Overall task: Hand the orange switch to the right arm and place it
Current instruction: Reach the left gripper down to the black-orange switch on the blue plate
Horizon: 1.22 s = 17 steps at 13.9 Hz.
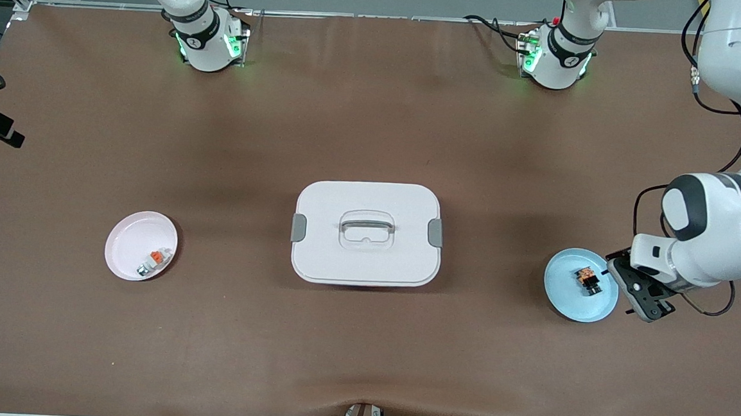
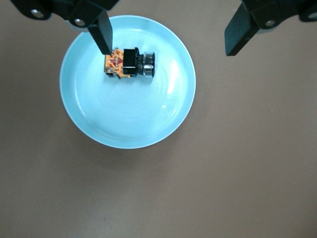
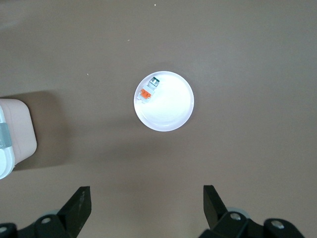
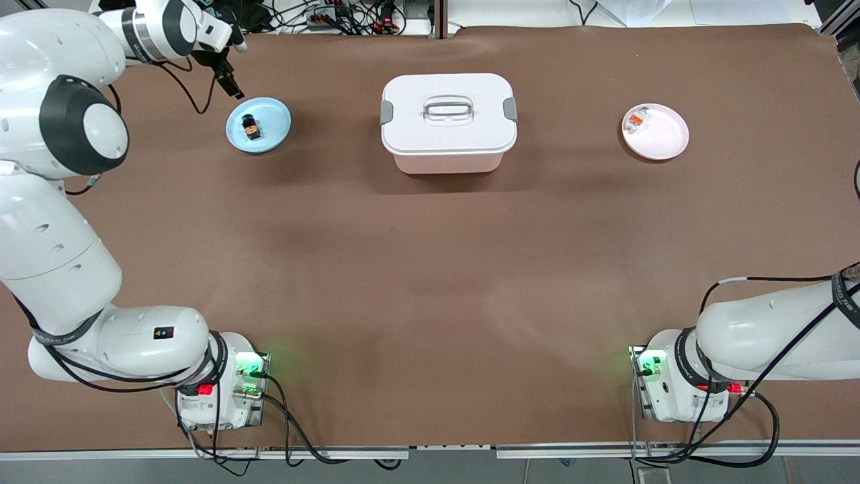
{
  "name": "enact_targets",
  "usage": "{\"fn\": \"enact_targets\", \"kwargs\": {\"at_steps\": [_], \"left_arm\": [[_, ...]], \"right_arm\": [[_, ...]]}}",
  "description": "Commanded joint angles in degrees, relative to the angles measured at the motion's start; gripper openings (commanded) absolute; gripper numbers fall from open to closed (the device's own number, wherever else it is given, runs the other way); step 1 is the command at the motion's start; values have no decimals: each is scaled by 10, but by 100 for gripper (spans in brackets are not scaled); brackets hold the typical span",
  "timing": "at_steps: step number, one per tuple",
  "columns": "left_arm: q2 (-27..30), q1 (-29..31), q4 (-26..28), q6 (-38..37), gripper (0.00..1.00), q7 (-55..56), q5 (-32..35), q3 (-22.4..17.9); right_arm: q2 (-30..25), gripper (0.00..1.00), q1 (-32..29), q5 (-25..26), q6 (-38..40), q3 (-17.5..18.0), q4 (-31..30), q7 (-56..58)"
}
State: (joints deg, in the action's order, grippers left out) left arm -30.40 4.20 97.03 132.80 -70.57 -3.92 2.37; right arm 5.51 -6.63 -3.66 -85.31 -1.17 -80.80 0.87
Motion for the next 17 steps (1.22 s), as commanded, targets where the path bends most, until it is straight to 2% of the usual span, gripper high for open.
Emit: {"fn": "enact_targets", "kwargs": {"at_steps": [1, 6, 9, 17], "left_arm": [[-22, -1, -5, 30, 100, -23, 0, 1], [-5, -2, 55, 54, 100, 12, -6, 2], [8, 0, 105, 100, 100, 11, -3, 2], [12, 0, 138, 131, 100, 1, 14, 1]], "right_arm": [[-2, 100, 9, -6, 10, 5, 6, -13], [-2, 100, 13, -6, 20, 5, 6, -12], [-1, 100, 10, -7, 13, 3, 6, -8], [-2, 100, 13, 2, -6, 3, 6, -4]]}}
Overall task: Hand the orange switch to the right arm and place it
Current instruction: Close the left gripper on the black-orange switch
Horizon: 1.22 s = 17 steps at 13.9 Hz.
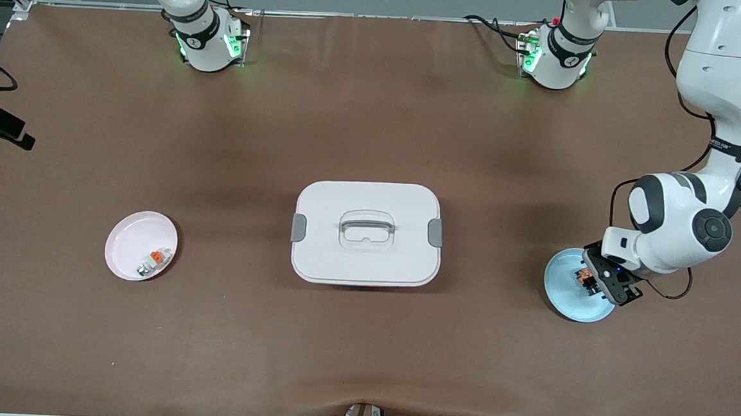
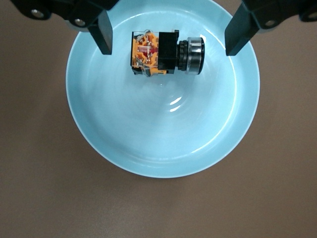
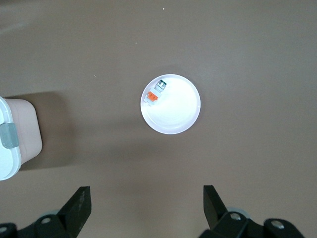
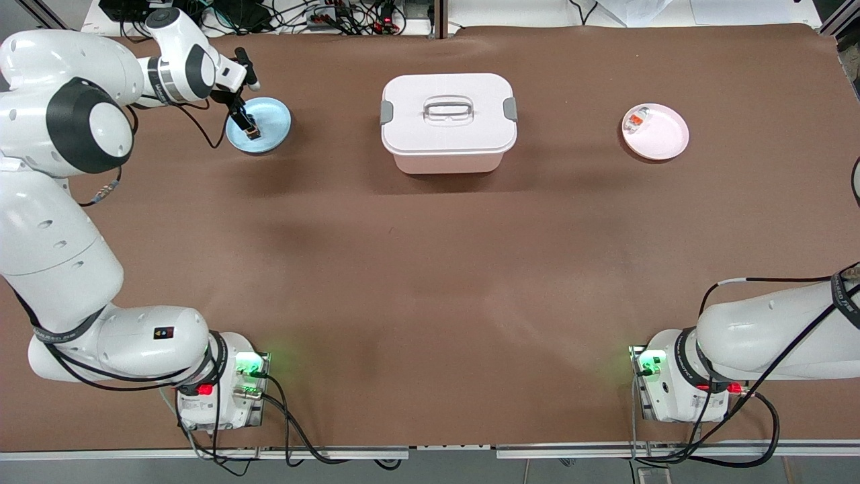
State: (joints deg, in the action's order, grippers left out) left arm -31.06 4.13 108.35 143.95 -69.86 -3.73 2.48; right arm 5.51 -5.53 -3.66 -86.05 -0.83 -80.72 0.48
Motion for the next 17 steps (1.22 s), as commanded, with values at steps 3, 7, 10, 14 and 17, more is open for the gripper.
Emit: {"fn": "enact_targets", "kwargs": {"at_steps": [3, 7, 10, 14, 17], "left_arm": [[13, 1, 26, 24, 100, -6, 14, 0], [11, 1, 37, 24, 100, -6, 14, 0], [4, 2, 36, 40, 100, -6, 15, 0], [-4, 1, 33, 54, 100, -7, 15, -1], [-9, 3, 33, 57, 100, -7, 23, -1]], "right_arm": [[-4, 100, 12, 24, -1, 1, 5, 0], [-15, 100, 21, 35, -19, 1, 0, 2], [-17, 100, 22, 35, -22, 1, -2, 0], [-17, 100, 21, 33, -23, 0, -3, 0], [-16, 100, 21, 29, -22, 0, -3, 0]]}}
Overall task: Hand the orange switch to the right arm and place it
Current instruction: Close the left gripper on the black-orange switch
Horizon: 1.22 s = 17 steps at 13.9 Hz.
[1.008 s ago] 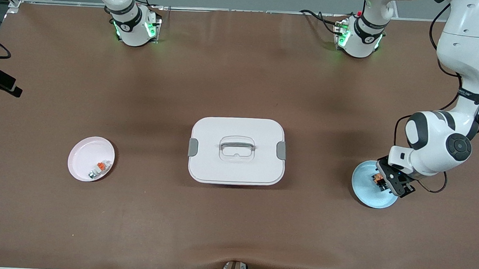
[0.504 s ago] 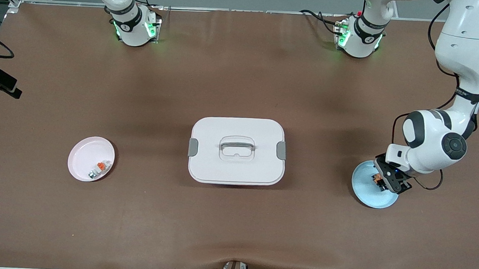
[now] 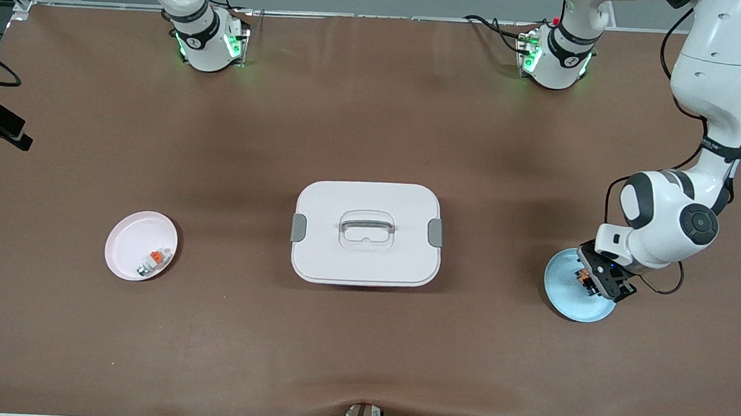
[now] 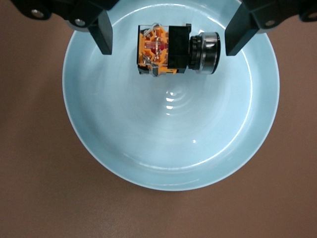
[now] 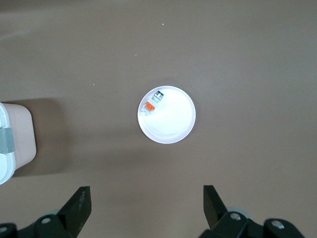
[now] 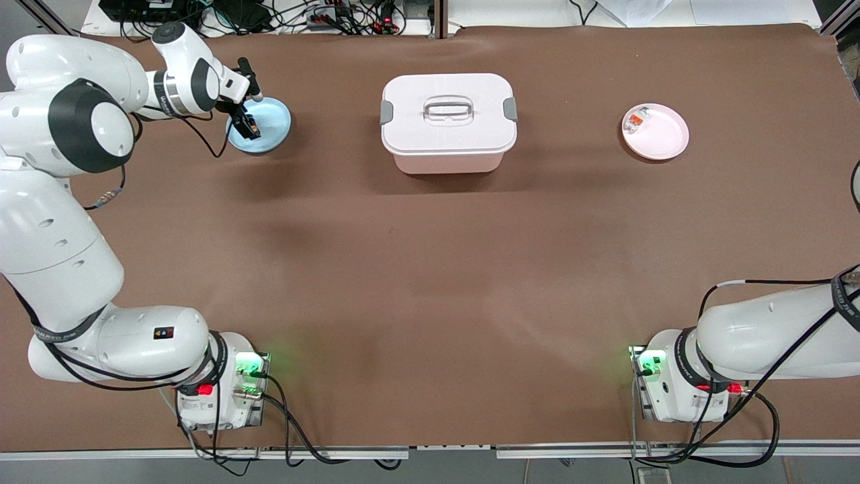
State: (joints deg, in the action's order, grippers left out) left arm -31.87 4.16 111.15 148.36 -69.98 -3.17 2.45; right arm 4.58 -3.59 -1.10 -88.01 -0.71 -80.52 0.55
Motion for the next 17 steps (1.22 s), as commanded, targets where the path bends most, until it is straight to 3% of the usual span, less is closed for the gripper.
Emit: {"fn": "enact_targets", "kwargs": {"at_steps": [1, 14, 15, 17], "left_arm": [[-4, 4, 3, 15, 100, -6, 32, -1], [-26, 0, -7, 54, 100, -6, 54, -1], [-28, -1, -8, 55, 95, -5, 54, -1], [-28, -2, -8, 55, 56, -5, 54, 0]], "right_arm": [[-7, 100, 1, 3, -1, -1, -5, 0], [-2, 100, 8, 0, -8, -2, -2, -5], [-2, 100, 8, 0, -8, -2, -2, -5], [-2, 100, 8, 0, -7, -2, -2, -5]]}}
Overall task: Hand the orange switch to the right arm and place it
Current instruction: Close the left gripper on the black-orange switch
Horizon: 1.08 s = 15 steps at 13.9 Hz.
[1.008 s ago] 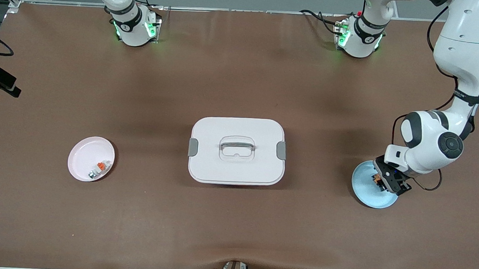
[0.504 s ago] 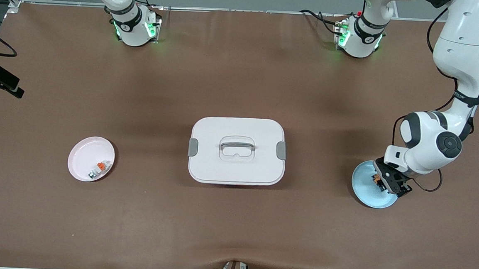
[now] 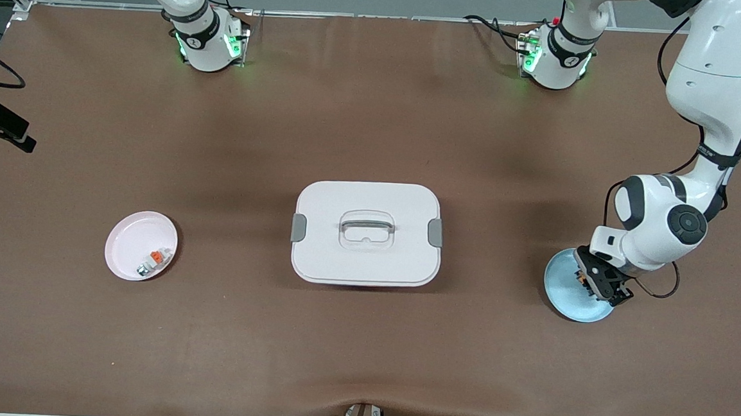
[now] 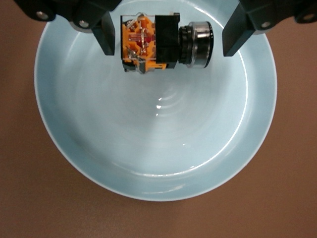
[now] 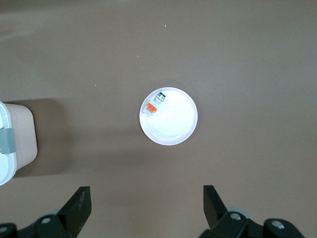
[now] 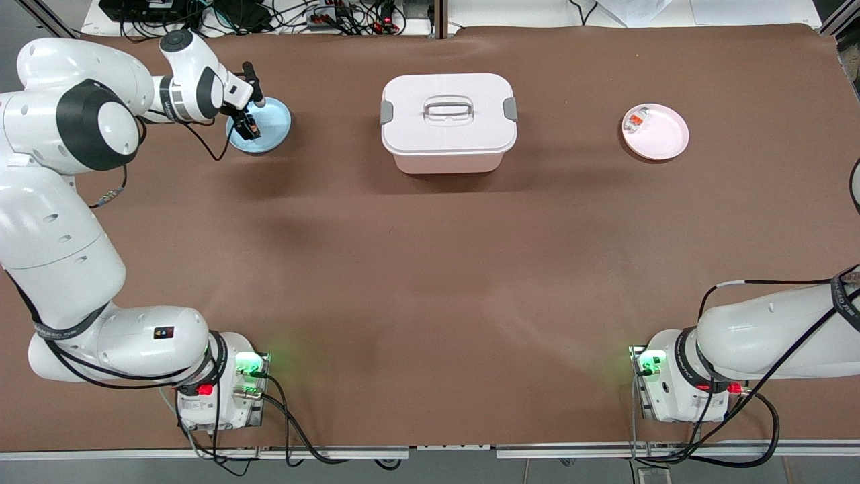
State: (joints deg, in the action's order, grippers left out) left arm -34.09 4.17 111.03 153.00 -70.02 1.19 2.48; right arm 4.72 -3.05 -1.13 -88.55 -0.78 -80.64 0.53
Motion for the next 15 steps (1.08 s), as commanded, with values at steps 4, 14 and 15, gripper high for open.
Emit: {"fn": "enact_targets", "kwargs": {"at_steps": [4, 14, 15], "left_arm": [[2, -2, -4, 8, 0, -6, 10, 1], [91, 1, -105, -172, 0, 6, -50, 91], [92, 1, -124, -202, 0, 9, -51, 106]], "right_arm": [[-1, 100, 3, 0, 5, -1, 1, -2], [6, 100, 1, 2, 7, -3, 0, -3], [6, 100, 3, 3, 7, -3, 0, -4]]}}
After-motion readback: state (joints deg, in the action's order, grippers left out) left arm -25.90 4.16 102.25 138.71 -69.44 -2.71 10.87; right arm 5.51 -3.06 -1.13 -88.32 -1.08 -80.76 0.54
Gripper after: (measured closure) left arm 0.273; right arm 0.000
